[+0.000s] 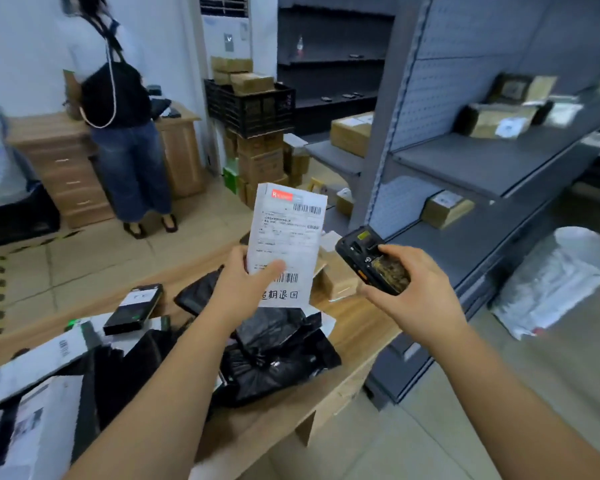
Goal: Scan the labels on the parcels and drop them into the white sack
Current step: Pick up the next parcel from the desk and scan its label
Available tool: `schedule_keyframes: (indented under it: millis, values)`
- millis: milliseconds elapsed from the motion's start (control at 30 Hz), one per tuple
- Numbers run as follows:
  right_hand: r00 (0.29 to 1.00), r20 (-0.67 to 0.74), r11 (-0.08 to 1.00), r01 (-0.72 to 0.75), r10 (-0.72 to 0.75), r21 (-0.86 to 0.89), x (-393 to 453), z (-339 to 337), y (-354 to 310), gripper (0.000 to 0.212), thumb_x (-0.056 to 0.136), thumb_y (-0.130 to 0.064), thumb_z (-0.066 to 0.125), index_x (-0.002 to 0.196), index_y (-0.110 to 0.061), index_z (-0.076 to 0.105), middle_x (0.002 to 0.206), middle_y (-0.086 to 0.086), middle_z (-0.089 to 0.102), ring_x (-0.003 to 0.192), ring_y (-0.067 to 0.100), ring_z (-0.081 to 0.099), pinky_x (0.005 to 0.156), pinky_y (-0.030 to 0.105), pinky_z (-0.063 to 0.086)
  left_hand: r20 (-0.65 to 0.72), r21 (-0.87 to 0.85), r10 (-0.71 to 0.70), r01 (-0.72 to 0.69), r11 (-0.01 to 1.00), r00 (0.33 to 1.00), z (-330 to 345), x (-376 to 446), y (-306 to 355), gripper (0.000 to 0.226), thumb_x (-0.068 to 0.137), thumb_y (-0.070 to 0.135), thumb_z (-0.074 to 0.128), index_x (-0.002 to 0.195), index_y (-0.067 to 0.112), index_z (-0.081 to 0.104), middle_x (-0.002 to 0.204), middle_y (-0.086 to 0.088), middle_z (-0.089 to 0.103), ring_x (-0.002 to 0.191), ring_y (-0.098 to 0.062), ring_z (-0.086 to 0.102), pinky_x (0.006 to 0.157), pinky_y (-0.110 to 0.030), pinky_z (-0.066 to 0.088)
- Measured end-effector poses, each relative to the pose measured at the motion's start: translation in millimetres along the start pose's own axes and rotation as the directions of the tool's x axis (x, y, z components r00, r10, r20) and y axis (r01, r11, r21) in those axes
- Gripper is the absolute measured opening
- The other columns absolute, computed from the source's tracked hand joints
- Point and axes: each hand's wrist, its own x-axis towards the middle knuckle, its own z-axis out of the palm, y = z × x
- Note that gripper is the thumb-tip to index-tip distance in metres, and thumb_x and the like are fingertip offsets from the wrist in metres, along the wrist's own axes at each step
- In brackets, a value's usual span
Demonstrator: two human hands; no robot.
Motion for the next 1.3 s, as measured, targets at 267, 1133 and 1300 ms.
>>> schedule_keyframes:
  millis: [267,1133,1300]
  values:
    - [0.955,-0.230,0.982,-0.182,0.186,0.039,-52,-127,114,0.062,0.077,-0.038,0.082,0.132,-0.037,0.054,0.117,-0.018,0.051,0.106,0.004,0.048,0.096,0.026,0.042,0.250,-0.054,0.143,-0.134,0.989,0.957,170,-23,68,0.035,0.085,0.029,0.075,0.116,0.025,0.059,0.103,0.005,0.074,0.082,-0.012,0.073,0.057,-0.024,0.056]
    - [0.687,-0.446,0.807,-0.567,0.575,0.167,-57,-368,502,0.061,0.072,-0.045,0.080,0.127,-0.045,0.055,0.114,-0.011,0.059,0.099,0.013,0.058,0.084,0.035,0.054,0.653,-0.076,0.013,0.049,0.996,0.757,693,1,124,0.034,0.079,0.035,0.078,0.108,0.024,0.065,0.100,0.005,0.076,0.090,-0.014,0.073,0.082,-0.037,0.057]
    - [0.658,-0.454,0.773,-0.623,0.600,0.119,20,-403,564,0.063,0.072,-0.043,0.080,0.129,-0.045,0.055,0.114,-0.013,0.057,0.105,0.013,0.057,0.083,0.032,0.049,0.703,-0.118,0.021,0.087,0.989,0.711,789,79,145,0.044,0.080,0.032,0.079,0.119,0.020,0.063,0.104,0.004,0.075,0.094,-0.016,0.073,0.088,-0.047,0.057]
